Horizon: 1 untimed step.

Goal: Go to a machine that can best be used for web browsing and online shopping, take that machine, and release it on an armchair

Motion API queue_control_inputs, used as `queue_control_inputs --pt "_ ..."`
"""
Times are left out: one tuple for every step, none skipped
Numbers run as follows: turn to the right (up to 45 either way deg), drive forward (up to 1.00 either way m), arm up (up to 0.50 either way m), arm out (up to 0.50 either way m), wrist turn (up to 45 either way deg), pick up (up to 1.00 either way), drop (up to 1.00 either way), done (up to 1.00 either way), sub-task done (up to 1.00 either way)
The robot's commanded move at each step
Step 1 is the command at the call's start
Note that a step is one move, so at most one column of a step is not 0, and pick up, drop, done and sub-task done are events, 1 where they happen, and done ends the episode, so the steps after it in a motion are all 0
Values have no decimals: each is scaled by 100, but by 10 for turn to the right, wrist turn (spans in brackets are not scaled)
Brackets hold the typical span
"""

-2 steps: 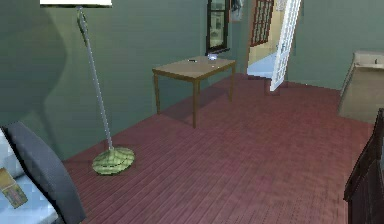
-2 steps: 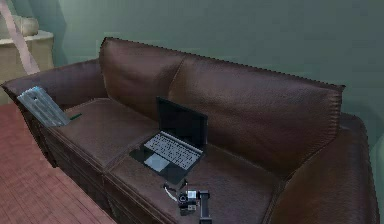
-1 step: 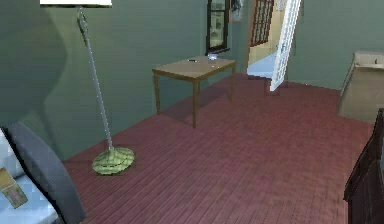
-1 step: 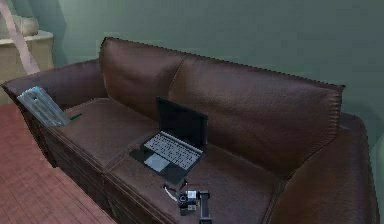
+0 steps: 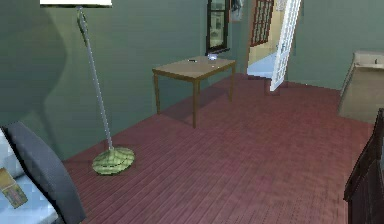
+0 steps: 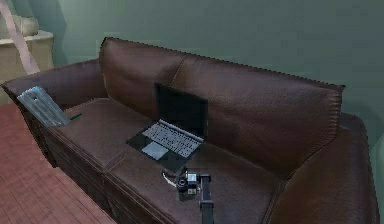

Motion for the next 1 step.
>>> queue_control_inputs --pt "0 0 46 0 0 0 0 0 0"
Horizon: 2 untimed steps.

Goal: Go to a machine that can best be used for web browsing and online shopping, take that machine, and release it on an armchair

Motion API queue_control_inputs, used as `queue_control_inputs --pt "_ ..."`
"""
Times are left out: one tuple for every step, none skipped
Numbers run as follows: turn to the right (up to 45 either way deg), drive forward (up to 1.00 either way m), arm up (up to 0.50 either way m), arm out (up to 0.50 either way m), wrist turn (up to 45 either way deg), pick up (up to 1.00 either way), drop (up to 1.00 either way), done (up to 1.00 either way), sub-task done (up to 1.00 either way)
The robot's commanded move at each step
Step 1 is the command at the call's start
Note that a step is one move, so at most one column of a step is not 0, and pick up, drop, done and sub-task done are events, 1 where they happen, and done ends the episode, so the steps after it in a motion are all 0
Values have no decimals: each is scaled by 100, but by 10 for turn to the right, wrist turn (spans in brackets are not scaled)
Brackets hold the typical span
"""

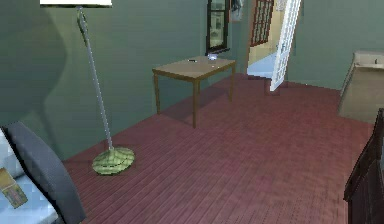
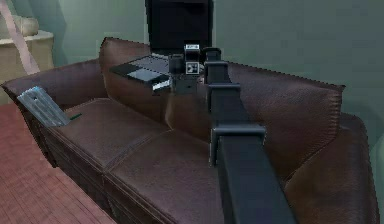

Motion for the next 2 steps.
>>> queue_control_inputs --pt "0 0 0 0 -450 0 0 0 0" --pt "0 0 0 0 -450 0 0 0 0"
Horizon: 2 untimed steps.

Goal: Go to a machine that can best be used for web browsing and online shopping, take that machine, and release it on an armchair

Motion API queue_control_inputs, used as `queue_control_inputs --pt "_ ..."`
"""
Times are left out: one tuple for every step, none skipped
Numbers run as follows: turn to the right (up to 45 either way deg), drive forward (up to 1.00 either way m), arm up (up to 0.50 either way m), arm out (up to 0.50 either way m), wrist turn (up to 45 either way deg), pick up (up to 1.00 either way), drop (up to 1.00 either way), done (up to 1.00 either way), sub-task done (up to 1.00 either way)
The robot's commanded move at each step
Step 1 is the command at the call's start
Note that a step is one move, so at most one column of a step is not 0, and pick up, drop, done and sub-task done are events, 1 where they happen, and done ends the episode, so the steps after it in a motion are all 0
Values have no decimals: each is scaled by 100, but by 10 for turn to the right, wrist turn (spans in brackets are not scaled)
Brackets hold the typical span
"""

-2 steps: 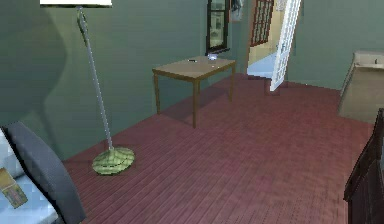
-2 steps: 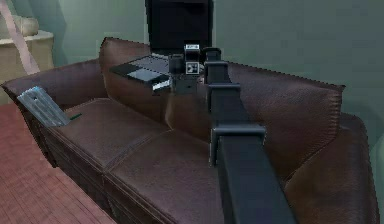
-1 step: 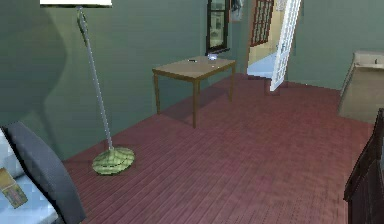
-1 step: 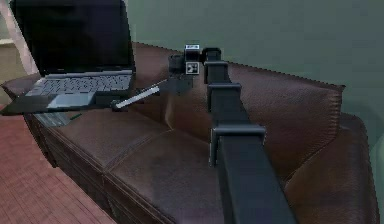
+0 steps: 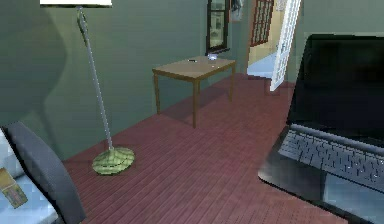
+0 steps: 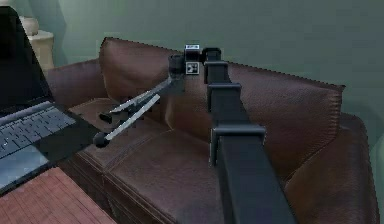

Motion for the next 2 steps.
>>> queue_control_inputs --pt "0 0 0 0 -240 0 0 0 0" --pt "0 0 0 -36 0 0 0 0 0"
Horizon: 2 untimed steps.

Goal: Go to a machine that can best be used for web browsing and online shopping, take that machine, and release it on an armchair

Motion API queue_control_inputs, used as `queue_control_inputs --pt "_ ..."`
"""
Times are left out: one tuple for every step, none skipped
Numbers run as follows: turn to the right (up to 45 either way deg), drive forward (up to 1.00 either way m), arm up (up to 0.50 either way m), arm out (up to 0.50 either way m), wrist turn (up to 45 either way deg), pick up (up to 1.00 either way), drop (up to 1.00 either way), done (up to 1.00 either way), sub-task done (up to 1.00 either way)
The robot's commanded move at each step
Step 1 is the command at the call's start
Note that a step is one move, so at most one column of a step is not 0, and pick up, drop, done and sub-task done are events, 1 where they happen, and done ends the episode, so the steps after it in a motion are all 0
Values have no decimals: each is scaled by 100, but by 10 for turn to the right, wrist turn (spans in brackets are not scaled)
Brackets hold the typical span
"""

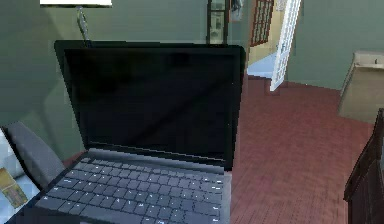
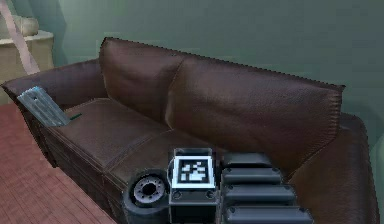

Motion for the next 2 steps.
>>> queue_control_inputs --pt "-120 0 0 0 0 0 0 0 0" --pt "0 20 0 0 0 0 0 0 0"
